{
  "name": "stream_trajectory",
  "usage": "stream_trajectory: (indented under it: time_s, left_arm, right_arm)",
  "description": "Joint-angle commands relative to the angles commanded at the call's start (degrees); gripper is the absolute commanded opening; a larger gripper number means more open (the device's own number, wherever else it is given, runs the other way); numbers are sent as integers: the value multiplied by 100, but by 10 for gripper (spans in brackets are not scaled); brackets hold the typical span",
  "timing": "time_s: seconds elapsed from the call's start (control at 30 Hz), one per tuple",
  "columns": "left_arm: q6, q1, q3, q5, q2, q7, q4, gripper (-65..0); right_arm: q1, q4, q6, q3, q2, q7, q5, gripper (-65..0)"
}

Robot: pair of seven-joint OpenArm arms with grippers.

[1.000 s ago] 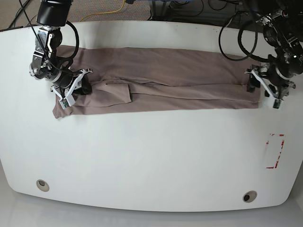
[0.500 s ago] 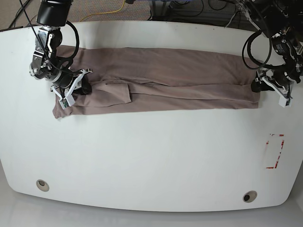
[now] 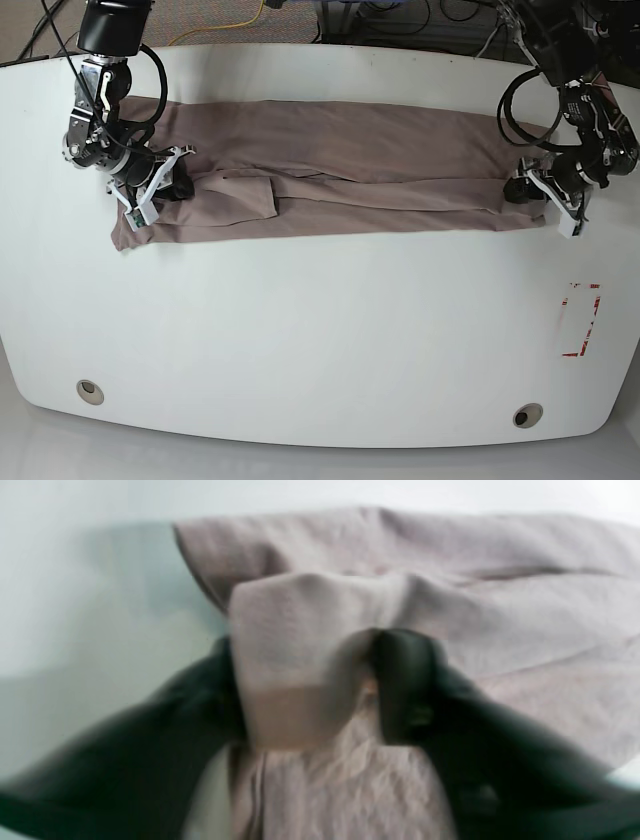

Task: Layout the t-shirt on the table in an organized manner, then fold the t-shirt properly
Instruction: 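Grasp the strip end with the left gripper near the shirt hem, then fold the strip end with the left gripper toward the right gripper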

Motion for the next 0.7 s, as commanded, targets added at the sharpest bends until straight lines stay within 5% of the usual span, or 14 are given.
stream_trajectory:
  time_s: [0.07,0.2,0.33,0.53,0.7]
  left_arm:
    - [0,0,9,0,0,0,9,-621]
    - [0,9,9,0,0,53,220,-619]
    - [0,9,18,-9,18,633,1037,-619]
    - [0,9,220,-9,554,1455,2312,-619]
    - [0,9,818,0,1029,1455,2769,-619]
  right_arm:
    - [0,0,0,0,0,0,0,-555]
    - [0,0,0,0,-9,0,0,-555]
    - [0,0,0,0,-9,0,0,-555]
    - [0,0,0,0,-9,0,0,-555]
    - [0,0,0,0,-105,0,0,-555]
